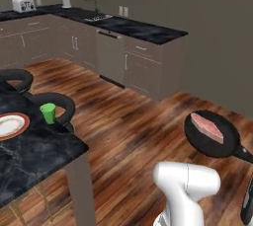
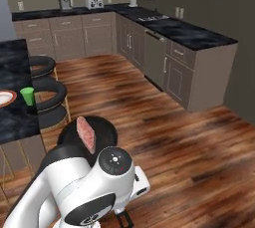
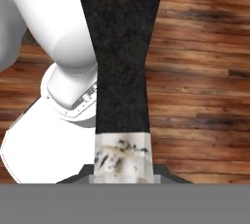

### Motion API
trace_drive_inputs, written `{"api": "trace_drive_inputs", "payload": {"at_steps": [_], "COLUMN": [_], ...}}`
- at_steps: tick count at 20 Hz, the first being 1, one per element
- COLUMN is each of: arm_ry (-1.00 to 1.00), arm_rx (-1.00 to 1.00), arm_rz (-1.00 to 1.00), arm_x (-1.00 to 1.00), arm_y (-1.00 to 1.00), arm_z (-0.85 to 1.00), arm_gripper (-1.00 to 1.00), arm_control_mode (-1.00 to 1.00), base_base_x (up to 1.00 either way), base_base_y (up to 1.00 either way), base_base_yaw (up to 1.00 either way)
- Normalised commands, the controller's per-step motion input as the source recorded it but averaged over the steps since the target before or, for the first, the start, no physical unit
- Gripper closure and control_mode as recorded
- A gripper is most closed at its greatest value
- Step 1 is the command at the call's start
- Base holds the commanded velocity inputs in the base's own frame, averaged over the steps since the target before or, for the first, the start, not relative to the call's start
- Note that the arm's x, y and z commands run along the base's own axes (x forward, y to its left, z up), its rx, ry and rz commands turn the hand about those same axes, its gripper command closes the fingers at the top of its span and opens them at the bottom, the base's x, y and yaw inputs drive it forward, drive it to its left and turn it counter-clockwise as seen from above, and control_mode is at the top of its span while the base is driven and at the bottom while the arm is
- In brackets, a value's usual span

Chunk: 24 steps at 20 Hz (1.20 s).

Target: Pick up the pan with the steak in it and place it on the dining table. Then place the steak on the plate.

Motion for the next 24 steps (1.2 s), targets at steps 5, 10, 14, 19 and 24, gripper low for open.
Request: {"api": "trace_drive_inputs", "payload": {"at_steps": [5, 10, 14, 19, 24], "arm_ry": [0.00, 0.00, 0.00, 0.00, 0.00], "arm_rx": [0.00, 0.00, 0.00, 0.00, 0.00], "arm_rz": [0.00, 0.00, 0.00, 0.00, 0.00], "arm_x": [0.00, 0.00, 0.00, 0.00, 0.00], "arm_y": [0.00, 0.00, 0.00, 0.00, 0.00], "arm_z": [0.00, 0.00, 0.00, 0.00, 0.00], "arm_gripper": [1.00, 1.00, 1.00, 1.00, 1.00], "arm_control_mode": [1.00, 1.00, 1.00, 1.00, 1.00], "base_base_x": [-0.04, -0.02, 0.00, 0.18, 0.30], "base_base_y": [0.02, 0.02, 0.01, -0.38, -0.76], "base_base_yaw": [0.40, 0.30, 0.01, 0.03, 0.08]}}
